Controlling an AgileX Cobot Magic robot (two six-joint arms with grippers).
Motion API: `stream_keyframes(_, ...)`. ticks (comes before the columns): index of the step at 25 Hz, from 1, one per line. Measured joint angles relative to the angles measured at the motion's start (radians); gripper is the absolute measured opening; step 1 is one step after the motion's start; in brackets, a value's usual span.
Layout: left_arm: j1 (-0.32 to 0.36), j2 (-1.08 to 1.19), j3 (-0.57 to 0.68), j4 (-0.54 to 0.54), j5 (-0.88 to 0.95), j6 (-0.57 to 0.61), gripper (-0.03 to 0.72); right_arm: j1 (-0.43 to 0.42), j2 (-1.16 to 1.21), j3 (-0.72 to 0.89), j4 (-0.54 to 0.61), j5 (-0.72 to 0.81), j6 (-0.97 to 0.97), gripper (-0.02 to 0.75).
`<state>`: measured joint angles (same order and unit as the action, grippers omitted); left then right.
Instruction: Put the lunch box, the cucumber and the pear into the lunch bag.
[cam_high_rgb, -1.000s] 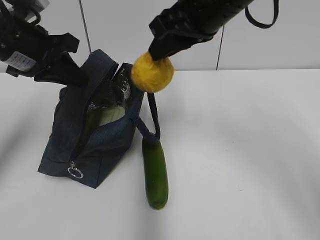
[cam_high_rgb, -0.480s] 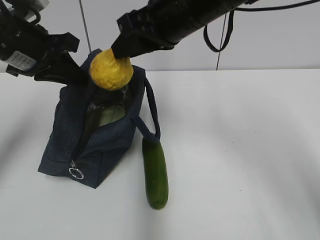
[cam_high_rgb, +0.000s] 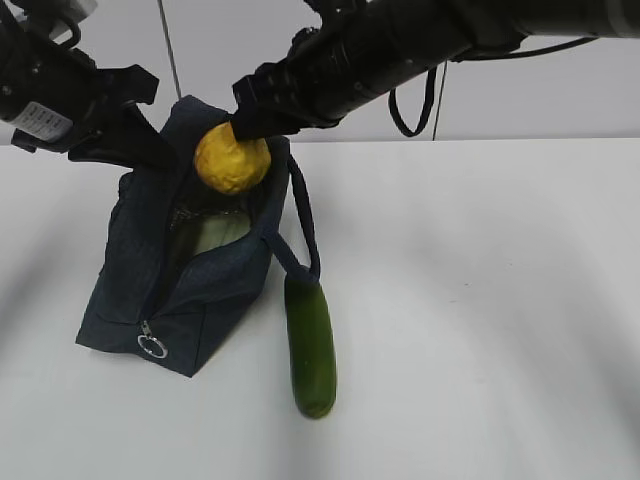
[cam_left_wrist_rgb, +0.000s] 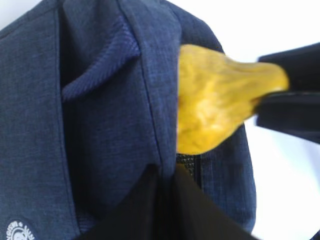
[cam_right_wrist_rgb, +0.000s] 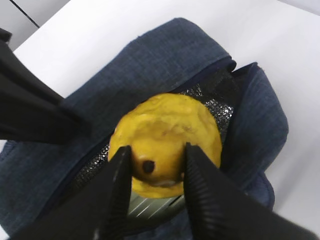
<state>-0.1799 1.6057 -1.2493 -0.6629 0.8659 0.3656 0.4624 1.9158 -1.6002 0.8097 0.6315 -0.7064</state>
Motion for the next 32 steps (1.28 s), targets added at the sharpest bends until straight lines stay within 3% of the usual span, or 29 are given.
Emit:
stream_keyframes(3,0.000,0.000,0.000,0.000,0.009,0.000,0.001,0.000,0.030,0.000,0.000,-0.006,-0.011,0.281)
stream_keyframes(10,0.000,0.000,0.000,-0.001,0.014,0.000,0.001,0.000,0.036,-0.002,0.013,-0.027,-0.027,0.468)
stream_keyframes(16,0.000,0.000,0.000,0.000,0.015,0.000,0.001,0.000,0.003,-0.002,0.007,-0.040,-0.029,0.487)
stream_keyframes(23,0.000,0.000,0.000,0.003,0.016,0.000,0.001,-0.002,-0.126,-0.002,-0.253,0.016,0.139,0.488)
stream_keyframes(28,0.000,0.000,0.000,0.007,0.016,0.000,0.001,-0.002,-0.144,-0.002,-0.490,0.182,0.386,0.488)
stream_keyframes(32,0.000,0.000,0.000,0.011,0.016,0.000,0.001,-0.003,-0.144,0.007,-0.542,0.287,0.478,0.488)
